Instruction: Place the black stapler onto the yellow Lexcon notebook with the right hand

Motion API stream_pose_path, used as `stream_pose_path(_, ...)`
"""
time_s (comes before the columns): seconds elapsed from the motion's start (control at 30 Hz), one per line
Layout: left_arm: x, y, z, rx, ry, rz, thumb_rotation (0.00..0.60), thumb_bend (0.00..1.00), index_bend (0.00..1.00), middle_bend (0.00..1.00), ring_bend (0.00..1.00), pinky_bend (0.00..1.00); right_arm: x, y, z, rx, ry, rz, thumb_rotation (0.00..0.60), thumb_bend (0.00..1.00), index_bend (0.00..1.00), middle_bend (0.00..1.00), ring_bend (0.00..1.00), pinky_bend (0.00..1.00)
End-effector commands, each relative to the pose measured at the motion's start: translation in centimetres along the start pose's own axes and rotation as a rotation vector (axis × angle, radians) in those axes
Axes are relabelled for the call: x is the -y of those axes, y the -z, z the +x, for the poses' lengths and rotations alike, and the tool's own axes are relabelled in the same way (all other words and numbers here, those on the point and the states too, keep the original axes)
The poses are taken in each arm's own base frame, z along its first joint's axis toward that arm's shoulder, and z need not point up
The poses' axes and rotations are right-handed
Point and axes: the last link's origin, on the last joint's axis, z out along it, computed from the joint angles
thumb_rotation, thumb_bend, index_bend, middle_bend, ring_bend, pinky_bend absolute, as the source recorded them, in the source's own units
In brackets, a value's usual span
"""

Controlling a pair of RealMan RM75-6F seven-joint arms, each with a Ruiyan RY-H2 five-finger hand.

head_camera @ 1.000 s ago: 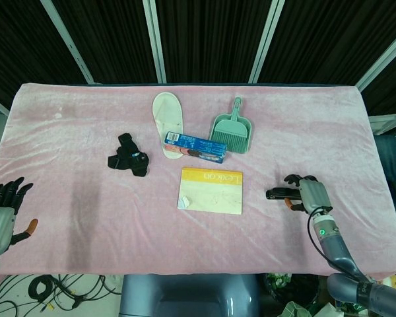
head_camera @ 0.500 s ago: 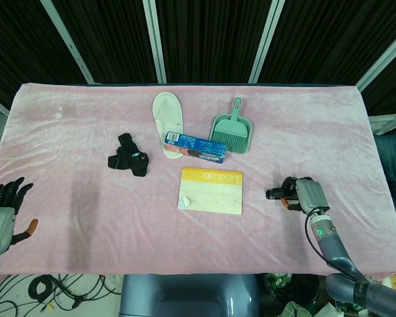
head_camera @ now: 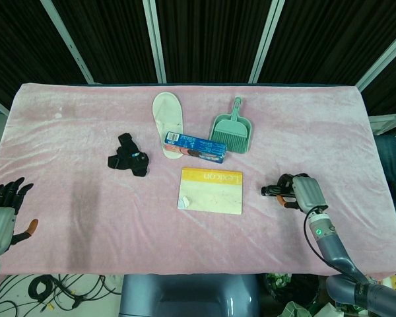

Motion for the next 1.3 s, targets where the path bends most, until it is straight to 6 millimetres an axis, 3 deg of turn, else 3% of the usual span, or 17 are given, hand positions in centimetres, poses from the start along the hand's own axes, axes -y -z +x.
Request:
stream_pose_path(0.03, 0.0, 0.0, 0.0, 0.0, 0.0, 0.0, 0.6, 0.32, 0.12, 0.01, 0.0, 0.0, 2.0, 0.1, 1.3, 0.027, -0.048, 0.041, 0.6, 0.31, 0.53, 0.48, 0.47, 0.29)
stream_pose_path(0.23, -0.1, 0.0, 0.0, -0.001, 0.002, -0.002, 0.6, 0.32, 0.12, 0.01, 0.0, 0.0, 6.3, -0.5, 3.1, 0.082, 0.025, 0.106, 0.6, 0.31, 0.53, 0.48, 0.47, 0.29)
stream_pose_path(0.4, 0.0, 0.1, 0.0, -0.003, 0.004, -0.002, 0.6, 0.32, 0.12, 0.01, 0.0, 0.0, 8.9, -1.5, 3.3, 0.067, 0.036, 0.113, 0.6, 0.32, 0.53, 0.48, 0.47, 0.29)
stream_pose_path(0.7, 0.2, 0.0, 0.2, -0.001, 0.013, -0.001, 0.6, 0.32, 0.12, 0.01, 0.0, 0.0, 13.6, -4.1, 0.8, 0.074, -0.129, 0.019, 0.6, 0.36, 0.54, 0.49, 0.48, 0.3)
stream_pose_path(1.0, 0.3, 0.0, 0.2, 0.008, 0.016, -0.004, 0.6, 0.32, 0.12, 0.01, 0.0, 0.0, 17.2, -5.4, -1.8, 0.122, -0.189, 0.007, 0.6, 0.36, 0.54, 0.49, 0.48, 0.3)
stream_pose_path(1.3, 0.2, -0.1, 0.1, 0.013, 0.017, -0.005, 0.6, 0.32, 0.12, 0.01, 0.0, 0.0, 18.9, -5.5, -3.1, 0.117, -0.192, 0.027, 0.6, 0.36, 0.54, 0.49, 0.48, 0.3)
